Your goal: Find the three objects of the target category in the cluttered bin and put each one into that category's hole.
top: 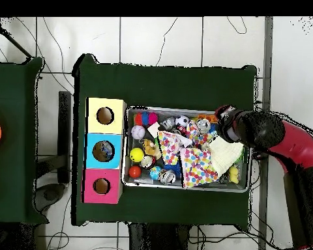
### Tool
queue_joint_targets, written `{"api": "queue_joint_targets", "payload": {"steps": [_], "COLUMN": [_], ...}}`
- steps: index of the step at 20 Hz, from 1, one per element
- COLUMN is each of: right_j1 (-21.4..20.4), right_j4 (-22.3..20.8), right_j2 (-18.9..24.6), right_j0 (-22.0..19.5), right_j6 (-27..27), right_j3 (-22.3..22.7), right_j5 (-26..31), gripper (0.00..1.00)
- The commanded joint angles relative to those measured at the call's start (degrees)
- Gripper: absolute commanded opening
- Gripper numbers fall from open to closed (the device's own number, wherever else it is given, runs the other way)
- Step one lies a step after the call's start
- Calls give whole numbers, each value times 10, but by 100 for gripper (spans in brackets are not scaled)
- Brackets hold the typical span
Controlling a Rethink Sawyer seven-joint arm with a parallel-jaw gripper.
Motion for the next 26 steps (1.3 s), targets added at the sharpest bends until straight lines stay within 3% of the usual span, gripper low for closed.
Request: {"api": "queue_joint_targets", "payload": {"steps": [1, 6, 20, 26], "right_j1": [17, 14, 69, 94], "right_j4": [-19, -16, -73, -95], "right_j2": [43, 44, -7, -2], "right_j0": [-23, -29, -29, -40], "right_j6": [-109, -102, -86, -100], "right_j3": [-21, -15, -13, -44], "right_j5": [-3, -2, -45, -44], "gripper": [0, 0, 0, 0]}}
